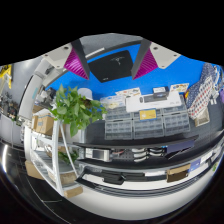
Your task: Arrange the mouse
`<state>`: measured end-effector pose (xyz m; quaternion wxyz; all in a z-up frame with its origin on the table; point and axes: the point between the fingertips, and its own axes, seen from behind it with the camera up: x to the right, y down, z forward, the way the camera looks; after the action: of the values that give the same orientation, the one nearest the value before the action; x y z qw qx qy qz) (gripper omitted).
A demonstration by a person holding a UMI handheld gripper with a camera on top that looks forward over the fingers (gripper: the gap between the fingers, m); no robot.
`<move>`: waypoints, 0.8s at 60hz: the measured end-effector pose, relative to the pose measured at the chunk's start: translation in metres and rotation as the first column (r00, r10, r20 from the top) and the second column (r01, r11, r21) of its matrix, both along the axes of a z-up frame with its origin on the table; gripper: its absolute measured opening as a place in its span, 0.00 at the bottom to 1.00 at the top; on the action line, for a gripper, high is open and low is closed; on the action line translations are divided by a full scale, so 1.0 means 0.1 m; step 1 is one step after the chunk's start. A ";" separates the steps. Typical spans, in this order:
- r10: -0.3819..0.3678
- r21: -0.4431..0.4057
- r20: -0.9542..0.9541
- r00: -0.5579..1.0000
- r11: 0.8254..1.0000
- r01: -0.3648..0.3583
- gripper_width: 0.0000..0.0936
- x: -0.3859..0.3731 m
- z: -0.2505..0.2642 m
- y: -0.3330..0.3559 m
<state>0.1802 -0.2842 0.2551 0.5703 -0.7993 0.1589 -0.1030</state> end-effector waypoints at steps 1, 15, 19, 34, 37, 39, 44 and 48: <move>-0.001 0.011 -0.004 1.000 1.000 0.001 0.91 -0.01 -0.11 -0.02; 0.083 -0.105 -0.088 0.993 0.990 -0.092 0.90 -0.57 -1.25 -0.08; 0.138 -0.155 -0.106 0.985 0.976 -0.153 0.89 -0.86 -1.57 -0.10; 0.325 -0.273 -0.175 0.929 0.891 -0.364 0.89 -1.99 -2.40 0.13; 0.353 -0.281 -0.183 0.917 0.875 -0.393 0.89 -2.18 -2.49 0.25; 0.371 -0.283 -0.186 0.910 0.867 -0.411 0.89 -2.29 -2.54 0.35; 0.397 -0.293 -0.184 0.899 0.851 -0.435 0.90 -2.48 -2.62 0.61; 0.409 -0.297 -0.179 0.895 0.844 -0.446 0.89 -2.59 -2.64 0.84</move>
<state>-0.0793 -0.1997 -0.0091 0.4270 -0.9030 -0.0121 0.0452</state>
